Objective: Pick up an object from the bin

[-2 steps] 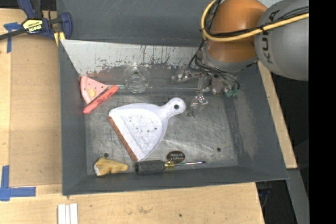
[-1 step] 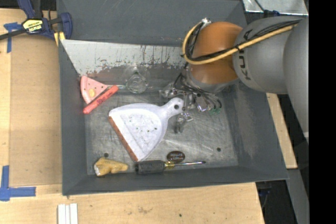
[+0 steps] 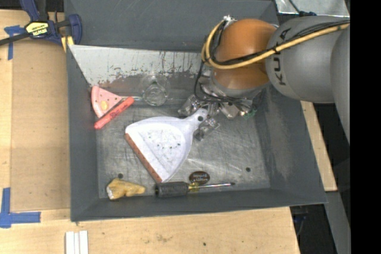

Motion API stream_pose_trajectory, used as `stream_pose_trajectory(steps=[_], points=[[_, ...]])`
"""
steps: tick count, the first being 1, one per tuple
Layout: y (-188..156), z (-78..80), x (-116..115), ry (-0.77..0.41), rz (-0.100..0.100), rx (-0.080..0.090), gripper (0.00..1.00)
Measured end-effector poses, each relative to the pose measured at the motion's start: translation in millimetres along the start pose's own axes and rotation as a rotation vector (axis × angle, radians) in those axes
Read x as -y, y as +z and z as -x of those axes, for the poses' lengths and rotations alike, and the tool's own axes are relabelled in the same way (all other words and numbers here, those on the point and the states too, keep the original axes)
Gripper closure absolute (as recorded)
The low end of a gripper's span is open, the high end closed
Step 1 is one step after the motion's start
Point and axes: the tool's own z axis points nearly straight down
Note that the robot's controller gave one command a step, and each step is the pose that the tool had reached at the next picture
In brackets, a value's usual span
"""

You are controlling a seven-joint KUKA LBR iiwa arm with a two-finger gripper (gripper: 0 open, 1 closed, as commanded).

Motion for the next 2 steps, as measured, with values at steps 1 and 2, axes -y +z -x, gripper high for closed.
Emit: stream_pose_trajectory(steps=[1, 2], points=[[0.0, 0.0, 0.0, 0.0, 0.0, 0.0, 1.0], [-3.6, -0.5, -0.2, 0.001, 0.001, -0.002, 1.0]])
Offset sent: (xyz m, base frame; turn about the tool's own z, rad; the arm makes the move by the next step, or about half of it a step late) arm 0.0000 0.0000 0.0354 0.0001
